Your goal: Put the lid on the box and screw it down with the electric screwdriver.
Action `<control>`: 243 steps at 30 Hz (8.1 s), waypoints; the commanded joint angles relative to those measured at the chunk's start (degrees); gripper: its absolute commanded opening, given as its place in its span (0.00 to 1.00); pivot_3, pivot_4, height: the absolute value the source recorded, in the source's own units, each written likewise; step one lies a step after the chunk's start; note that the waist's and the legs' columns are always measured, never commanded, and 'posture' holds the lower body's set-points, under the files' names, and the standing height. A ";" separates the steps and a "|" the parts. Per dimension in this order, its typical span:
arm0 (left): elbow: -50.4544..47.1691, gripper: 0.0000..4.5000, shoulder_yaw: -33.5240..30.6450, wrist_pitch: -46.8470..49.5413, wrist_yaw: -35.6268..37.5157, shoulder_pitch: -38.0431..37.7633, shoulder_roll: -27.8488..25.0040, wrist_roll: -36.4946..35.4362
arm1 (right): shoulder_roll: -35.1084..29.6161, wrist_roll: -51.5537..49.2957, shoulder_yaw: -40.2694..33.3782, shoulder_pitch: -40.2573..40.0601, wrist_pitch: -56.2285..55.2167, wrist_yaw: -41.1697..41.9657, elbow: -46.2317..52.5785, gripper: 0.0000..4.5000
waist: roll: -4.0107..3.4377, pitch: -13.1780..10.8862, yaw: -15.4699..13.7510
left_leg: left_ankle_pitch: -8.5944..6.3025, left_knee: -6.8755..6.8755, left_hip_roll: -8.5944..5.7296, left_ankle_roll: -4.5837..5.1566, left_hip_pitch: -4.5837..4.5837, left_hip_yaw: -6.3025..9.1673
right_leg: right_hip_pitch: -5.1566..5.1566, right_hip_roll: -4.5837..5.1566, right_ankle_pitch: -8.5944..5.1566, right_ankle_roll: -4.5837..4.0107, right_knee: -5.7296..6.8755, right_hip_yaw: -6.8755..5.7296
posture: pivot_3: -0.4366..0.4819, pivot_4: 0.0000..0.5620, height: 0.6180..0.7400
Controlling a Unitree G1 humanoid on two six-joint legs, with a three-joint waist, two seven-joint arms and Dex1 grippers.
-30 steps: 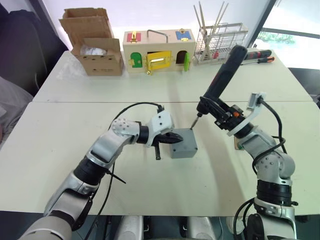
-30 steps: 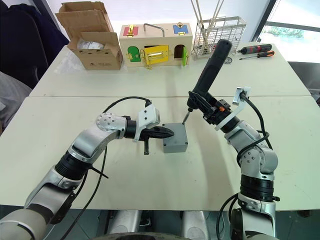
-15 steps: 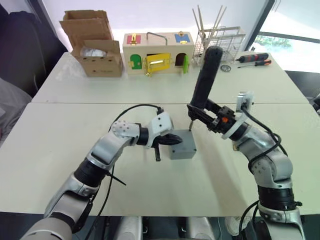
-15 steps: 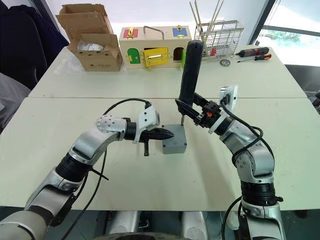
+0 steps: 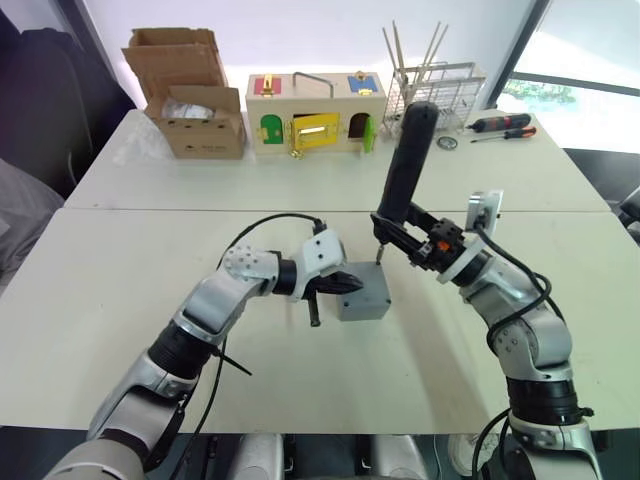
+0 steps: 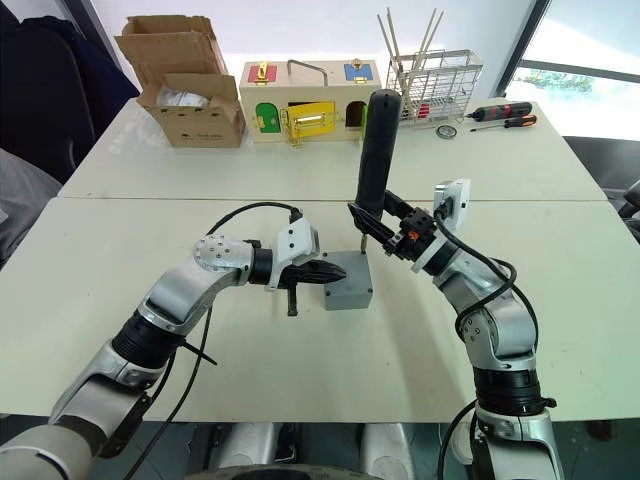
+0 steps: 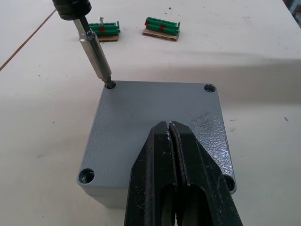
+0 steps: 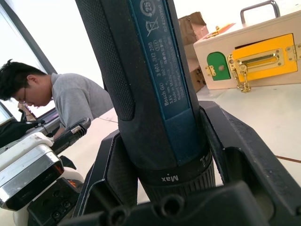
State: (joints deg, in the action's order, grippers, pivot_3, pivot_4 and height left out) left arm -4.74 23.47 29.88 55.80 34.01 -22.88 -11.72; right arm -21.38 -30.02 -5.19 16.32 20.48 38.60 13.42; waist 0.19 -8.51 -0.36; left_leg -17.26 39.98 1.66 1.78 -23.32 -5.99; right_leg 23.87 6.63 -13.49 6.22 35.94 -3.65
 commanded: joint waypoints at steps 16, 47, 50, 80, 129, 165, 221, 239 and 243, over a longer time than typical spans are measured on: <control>0.02 0.00 1.35 0.44 -0.02 -1.33 -0.08 1.48 | 0.71 6.15 6.30 -7.06 -2.72 -0.09 -5.72 0.40 | 0.22 0.66 0.00 | -0.12 -0.13 0.04 0.10 0.41 0.07 | -0.60 0.07 -0.14 -0.25 -0.51 -0.13 | 0.48 0.27 0.90; 0.57 0.00 1.77 0.26 0.15 -1.58 0.70 2.21 | 0.89 5.94 4.07 -6.52 -4.09 -1.41 -7.01 0.40 | 0.32 0.98 -0.02 | -0.13 -0.76 0.02 0.04 0.90 0.07 | -0.64 0.52 -0.29 -0.55 -0.85 -0.13 | 0.48 0.27 0.90; 0.83 0.00 2.17 -0.07 0.11 -1.60 0.71 2.66 | 0.89 5.23 2.96 -5.98 -3.83 -2.07 -6.17 0.40 | 0.30 0.97 -0.04 | -0.14 -0.78 0.01 0.04 0.90 0.07 | -0.63 0.55 -0.29 -0.56 -0.87 -0.13 | 0.48 0.27 0.90; -15.12 0.00 -10.07 8.13 -0.46 -1.76 -0.90 -13.18 | -29.69 -19.59 -16.35 15.66 40.41 -24.84 1.76 0.40 | -0.56 -0.67 -0.47 | 0.02 -0.71 -0.23 0.04 -0.91 0.06 | 0.76 0.36 -0.06 -0.25 -0.79 -0.43 | 0.48 0.27 0.90; -11.28 0.00 -7.01 1.92 -8.83 -7.57 -8.33 -1.17 | -30.18 -8.58 -10.83 11.37 37.06 11.58 -7.18 0.99 | -0.66 -0.97 -0.63 | 0.33 -0.04 0.08 -0.44 -0.94 0.10 | 0.64 -0.07 0.13 0.04 -0.45 -0.31 | 0.48 0.27 0.90; 1.10 0.00 -3.94 -4.71 -3.79 -4.43 -5.06 8.83 | -32.49 -2.43 3.67 -8.98 29.39 9.73 16.00 0.99 | -0.56 -0.96 -1.34 | 0.07 0.19 -0.04 0.05 -0.95 0.13 | 0.61 0.04 0.24 -0.02 -0.41 -0.31 | 0.48 0.27 0.90; -18.93 0.00 -10.78 9.55 -7.09 -6.98 -3.00 -8.02 | -17.23 11.91 -8.37 3.62 6.65 -2.29 -23.62 0.69 | -0.45 -0.93 -1.68 | 0.31 0.20 -0.19 -0.36 -0.73 0.02 | 0.52 0.04 0.21 0.00 -0.14 -0.18 | 0.48 0.27 0.90; -19.22 0.00 -8.99 10.15 -7.62 -7.20 -4.28 -8.42 | -15.65 11.62 -8.11 4.95 4.73 -2.65 -26.23 0.01 | -0.45 -0.93 -1.49 | 0.32 0.20 -0.18 -0.38 -0.71 0.01 | 0.52 0.03 0.21 0.00 -0.11 -0.14 | 0.48 0.27 0.90; -19.23 0.00 -8.93 10.14 -7.65 -7.17 -4.37 -8.46 | -15.75 11.65 -8.06 4.77 4.66 -2.56 -25.95 0.01 | -0.45 -0.93 -1.39 | 0.32 0.20 -0.17 -0.38 -0.71 0.01 | 0.52 0.03 0.21 0.00 -0.11 -0.15 | 0.48 0.27 0.90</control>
State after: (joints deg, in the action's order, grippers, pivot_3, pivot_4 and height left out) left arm -22.68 14.67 40.75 48.31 26.62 -26.94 -19.75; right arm -37.06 -18.24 -12.19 20.36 25.94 36.20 -13.33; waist -0.26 -9.44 -1.75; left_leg -16.94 40.18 1.48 1.40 -24.03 -5.97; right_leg 24.40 6.66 -13.28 6.23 35.83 -3.79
